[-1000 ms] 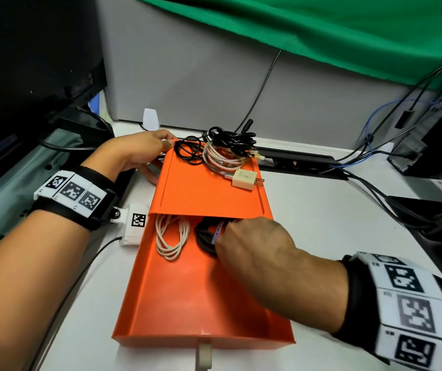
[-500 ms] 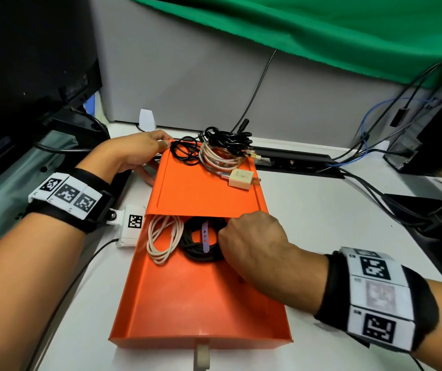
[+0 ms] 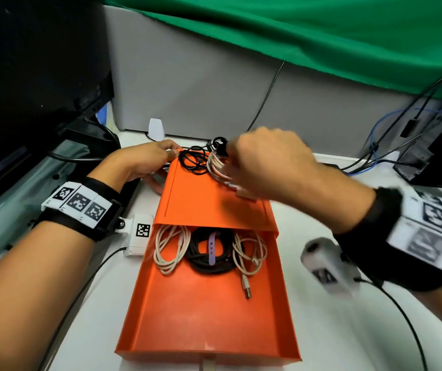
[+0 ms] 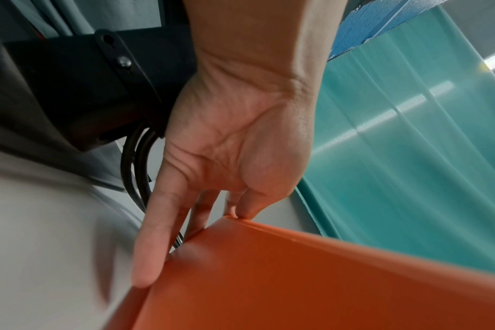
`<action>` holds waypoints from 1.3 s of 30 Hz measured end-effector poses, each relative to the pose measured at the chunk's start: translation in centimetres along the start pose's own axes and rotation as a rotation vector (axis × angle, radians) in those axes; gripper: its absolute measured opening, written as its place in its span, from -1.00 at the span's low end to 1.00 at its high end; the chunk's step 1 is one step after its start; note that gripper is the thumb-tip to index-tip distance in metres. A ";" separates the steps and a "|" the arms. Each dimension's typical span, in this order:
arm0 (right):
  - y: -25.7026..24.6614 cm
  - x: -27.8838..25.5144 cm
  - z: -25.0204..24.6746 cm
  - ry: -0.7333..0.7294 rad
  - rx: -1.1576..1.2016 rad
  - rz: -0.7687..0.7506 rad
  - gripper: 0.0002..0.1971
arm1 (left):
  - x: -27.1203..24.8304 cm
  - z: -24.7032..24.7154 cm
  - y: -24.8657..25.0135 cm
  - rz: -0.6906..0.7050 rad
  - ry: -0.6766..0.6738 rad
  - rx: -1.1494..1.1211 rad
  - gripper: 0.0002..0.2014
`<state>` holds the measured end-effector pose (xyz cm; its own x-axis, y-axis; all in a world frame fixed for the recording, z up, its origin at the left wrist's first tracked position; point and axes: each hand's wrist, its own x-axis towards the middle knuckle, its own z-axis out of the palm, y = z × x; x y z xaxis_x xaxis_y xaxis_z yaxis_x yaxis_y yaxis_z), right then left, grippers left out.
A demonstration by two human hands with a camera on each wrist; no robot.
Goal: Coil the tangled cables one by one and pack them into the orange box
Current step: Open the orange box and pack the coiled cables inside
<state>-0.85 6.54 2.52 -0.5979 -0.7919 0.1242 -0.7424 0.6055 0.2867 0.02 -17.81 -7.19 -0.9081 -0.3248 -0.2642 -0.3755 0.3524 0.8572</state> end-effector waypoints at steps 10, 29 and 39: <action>4.5 8.4 4.2 -0.244 0.169 -0.040 -0.71 | 0.0 -0.3 -0.1 0.007 -0.020 -0.008 -0.75; -6.3 -8.3 1.2 -0.303 0.059 -0.712 -0.81 | -0.2 0.0 -0.1 0.004 -0.020 0.008 -0.76; -7.4 -6.6 6.6 -0.196 -0.054 -0.805 -0.80 | -0.2 -0.4 -0.1 -0.002 -0.033 -0.002 -0.74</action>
<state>6.57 7.79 -6.66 0.0648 -0.9502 -0.3048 -0.9533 -0.1492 0.2625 0.31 -18.14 -7.10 -0.9131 -0.2963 -0.2799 -0.3766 0.3501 0.8577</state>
